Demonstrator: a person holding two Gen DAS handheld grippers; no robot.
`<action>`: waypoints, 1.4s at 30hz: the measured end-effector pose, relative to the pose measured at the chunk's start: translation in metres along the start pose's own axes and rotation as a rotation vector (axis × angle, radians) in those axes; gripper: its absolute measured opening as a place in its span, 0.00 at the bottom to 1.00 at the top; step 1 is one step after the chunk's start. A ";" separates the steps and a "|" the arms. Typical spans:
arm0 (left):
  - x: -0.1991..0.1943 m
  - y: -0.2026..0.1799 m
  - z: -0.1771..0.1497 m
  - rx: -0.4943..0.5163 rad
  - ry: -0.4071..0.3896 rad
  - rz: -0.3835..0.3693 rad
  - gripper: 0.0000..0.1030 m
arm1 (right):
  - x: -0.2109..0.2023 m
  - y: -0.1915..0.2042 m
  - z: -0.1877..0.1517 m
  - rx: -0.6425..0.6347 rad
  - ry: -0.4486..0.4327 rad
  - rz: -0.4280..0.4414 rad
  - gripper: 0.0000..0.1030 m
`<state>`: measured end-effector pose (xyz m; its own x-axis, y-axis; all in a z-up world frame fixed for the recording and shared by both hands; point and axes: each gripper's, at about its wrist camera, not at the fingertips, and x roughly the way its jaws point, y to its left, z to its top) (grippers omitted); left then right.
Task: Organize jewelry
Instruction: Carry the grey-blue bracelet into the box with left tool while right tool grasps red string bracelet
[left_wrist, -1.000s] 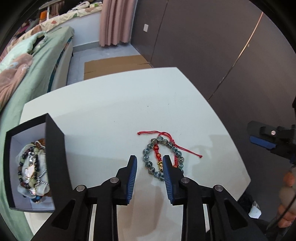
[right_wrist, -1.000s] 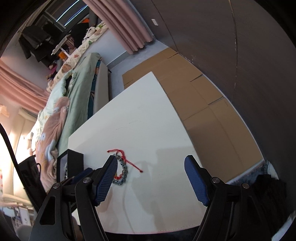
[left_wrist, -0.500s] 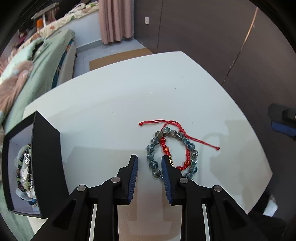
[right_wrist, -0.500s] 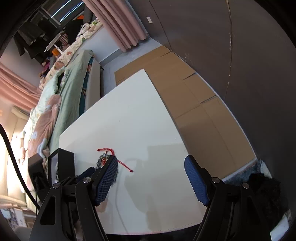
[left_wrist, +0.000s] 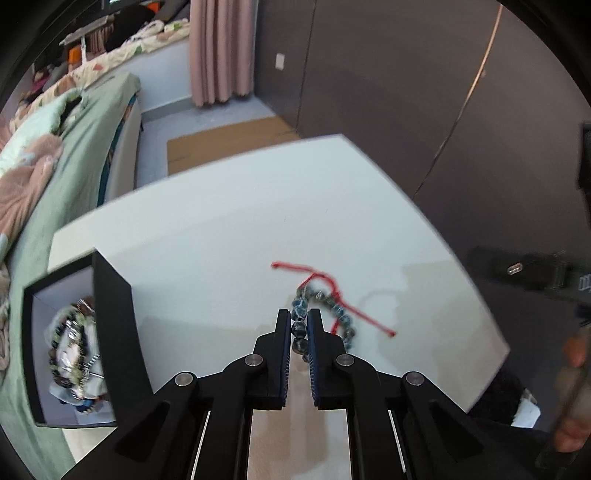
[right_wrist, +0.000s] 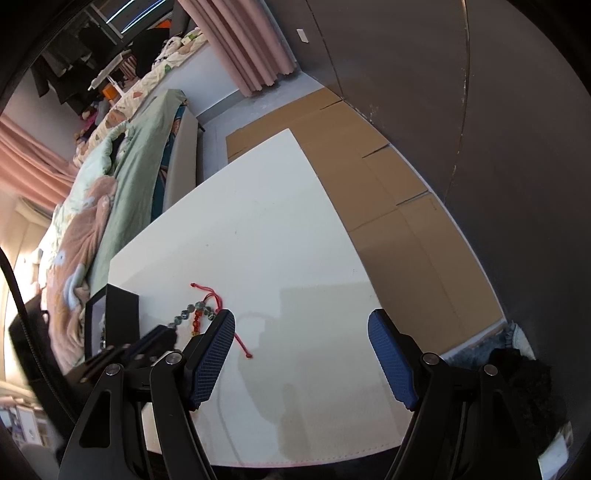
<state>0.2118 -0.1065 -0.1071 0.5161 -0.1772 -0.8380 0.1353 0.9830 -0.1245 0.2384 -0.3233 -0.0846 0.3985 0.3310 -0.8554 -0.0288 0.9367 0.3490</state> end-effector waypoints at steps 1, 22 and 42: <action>-0.008 -0.001 0.003 0.002 -0.017 -0.015 0.09 | 0.000 0.000 0.000 0.000 -0.001 0.001 0.74; -0.086 0.064 0.010 -0.122 -0.154 0.005 0.09 | 0.049 0.062 -0.007 -0.060 0.130 0.147 0.45; -0.117 0.130 -0.005 -0.231 -0.191 0.041 0.09 | 0.092 0.124 -0.020 -0.213 0.177 -0.007 0.28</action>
<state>0.1649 0.0424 -0.0278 0.6700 -0.1213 -0.7324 -0.0739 0.9708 -0.2284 0.2536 -0.1741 -0.1279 0.2336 0.3216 -0.9176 -0.2263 0.9358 0.2703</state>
